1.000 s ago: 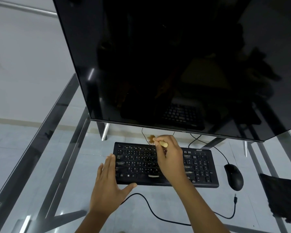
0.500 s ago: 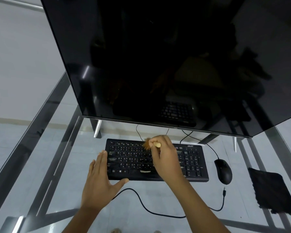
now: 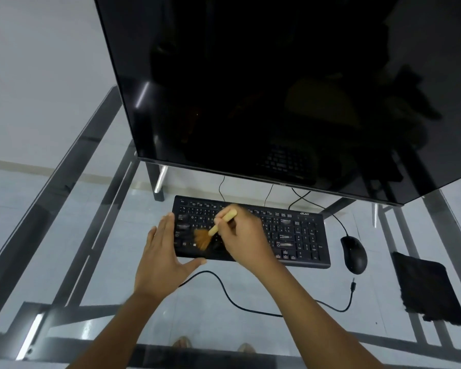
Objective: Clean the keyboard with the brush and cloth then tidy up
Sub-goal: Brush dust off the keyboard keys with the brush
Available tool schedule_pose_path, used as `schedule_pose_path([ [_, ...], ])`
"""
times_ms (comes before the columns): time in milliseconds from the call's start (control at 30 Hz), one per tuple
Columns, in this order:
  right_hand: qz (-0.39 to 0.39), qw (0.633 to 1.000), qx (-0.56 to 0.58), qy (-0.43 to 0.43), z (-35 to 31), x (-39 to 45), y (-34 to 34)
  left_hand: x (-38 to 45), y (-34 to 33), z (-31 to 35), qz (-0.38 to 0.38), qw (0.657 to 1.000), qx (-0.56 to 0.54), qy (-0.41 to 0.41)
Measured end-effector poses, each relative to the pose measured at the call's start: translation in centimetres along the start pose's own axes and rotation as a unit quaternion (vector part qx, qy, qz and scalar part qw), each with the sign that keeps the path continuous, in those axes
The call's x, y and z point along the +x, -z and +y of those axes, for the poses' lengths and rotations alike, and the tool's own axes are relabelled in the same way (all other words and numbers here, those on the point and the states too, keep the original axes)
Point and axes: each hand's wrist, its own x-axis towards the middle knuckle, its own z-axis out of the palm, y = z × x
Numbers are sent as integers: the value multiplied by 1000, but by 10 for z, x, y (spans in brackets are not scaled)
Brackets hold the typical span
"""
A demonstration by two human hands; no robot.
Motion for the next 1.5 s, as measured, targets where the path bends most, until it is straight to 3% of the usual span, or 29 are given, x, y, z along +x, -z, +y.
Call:
schedule_pose_path([
  [100,96,995,31,-7,0,-7,3,-1,0,1,6,1000,-1,-1],
  [200,-23,999,38,10,-5,-13,-2,-1,0,-1,6,1000,-1,-3],
  [233,-26,999,16,11,-2,-13,0,-1,0,-2,4,1000,-1,-6],
  [367,163,984,31,-61,22,1,33,-2,0,0,4,1000,-5,-10],
  [400,171,980,49,-89,28,3,41,-1,0,1,6,1000,-2,-12],
  [500,69,992,5,-108,46,1,52,-1,1,2,9,1000,5,-14],
  [567,105,990,-52,-76,51,0,58,-2,1,3,9,1000,9,-17],
  [633,150,985,-30,-78,54,0,66,-3,1,4,10,1000,12,-18],
  [700,99,990,8,-100,54,-1,67,-2,1,3,8,1000,17,-11],
  [767,59,994,-33,-87,55,-4,66,-2,0,1,3,1000,17,-4],
  [867,140,988,-27,-68,59,-5,67,-2,-1,0,-2,1000,16,-2],
  [967,79,988,49,-126,56,-6,66,-1,-1,-2,-4,1000,21,-12],
  [1033,90,987,38,-129,56,-12,66,-3,1,-1,0,998,51,-40],
  [1133,177,953,139,-204,64,-20,79,-4,4,21,34,994,83,-69],
  [1233,184,917,217,-278,74,-36,97,8,0,62,45,991,67,-106],
  [1333,236,902,204,-300,94,-60,120,23,-16,116,18,986,46,-158],
  [1500,275,907,56,-315,147,-103,180,31,-58,200,-37,972,26,-231],
])
